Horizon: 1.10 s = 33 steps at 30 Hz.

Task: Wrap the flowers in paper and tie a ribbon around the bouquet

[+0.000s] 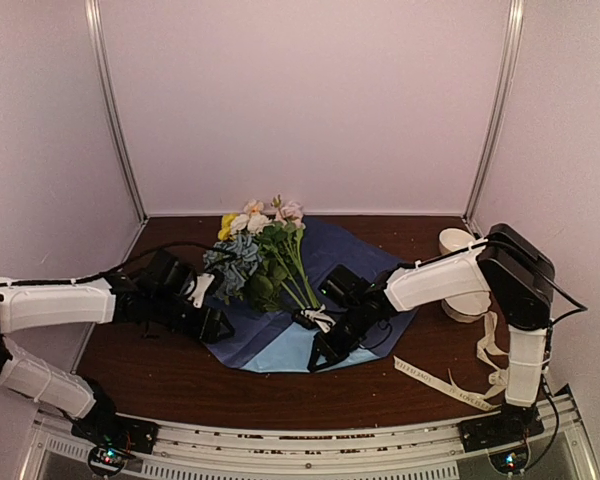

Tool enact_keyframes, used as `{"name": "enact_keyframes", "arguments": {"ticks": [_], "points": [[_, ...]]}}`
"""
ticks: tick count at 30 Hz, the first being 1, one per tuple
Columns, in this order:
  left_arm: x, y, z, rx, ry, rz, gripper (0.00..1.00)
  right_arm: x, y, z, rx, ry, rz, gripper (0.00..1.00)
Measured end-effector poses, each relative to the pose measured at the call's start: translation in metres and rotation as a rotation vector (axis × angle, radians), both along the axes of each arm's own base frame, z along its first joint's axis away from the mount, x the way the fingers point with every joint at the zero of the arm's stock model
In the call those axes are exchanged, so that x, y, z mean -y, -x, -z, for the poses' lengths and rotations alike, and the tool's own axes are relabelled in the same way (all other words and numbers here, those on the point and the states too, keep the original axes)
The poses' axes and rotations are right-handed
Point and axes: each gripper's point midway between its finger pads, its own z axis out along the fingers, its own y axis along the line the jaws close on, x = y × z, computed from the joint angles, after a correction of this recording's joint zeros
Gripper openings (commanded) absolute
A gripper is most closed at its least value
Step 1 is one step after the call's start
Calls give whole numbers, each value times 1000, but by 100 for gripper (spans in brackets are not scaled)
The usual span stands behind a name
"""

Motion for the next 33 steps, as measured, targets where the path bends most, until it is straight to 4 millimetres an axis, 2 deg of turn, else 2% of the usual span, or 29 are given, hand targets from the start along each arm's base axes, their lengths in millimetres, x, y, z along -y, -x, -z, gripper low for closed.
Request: {"name": "enact_keyframes", "arguments": {"ticks": [2,5,8,10,16,20,25,29,33], "points": [[-27,-16,-8,11,17,-151,71,0,0,0,2,1,1,0],[-67,-26,-3,-9,38,-362,75,0,0,0,3,1,1,0],[-95,-15,23,-81,49,-525,75,0,0,0,3,2,0,0],[-104,-3,46,-145,52,-597,75,0,0,0,3,2,-1,0],[-90,-20,42,-148,184,-654,71,0,0,0,10,3,-3,0],[-78,-30,42,-151,241,-639,60,0,0,0,11,3,-4,0],[-71,-30,45,-171,260,-621,44,0,0,-1,14,4,-3,0],[-73,-27,42,-168,251,-616,47,0,0,-1,15,4,-3,0],[-73,-31,24,-108,282,-594,51,0,0,-1,15,4,-4,0]]}}
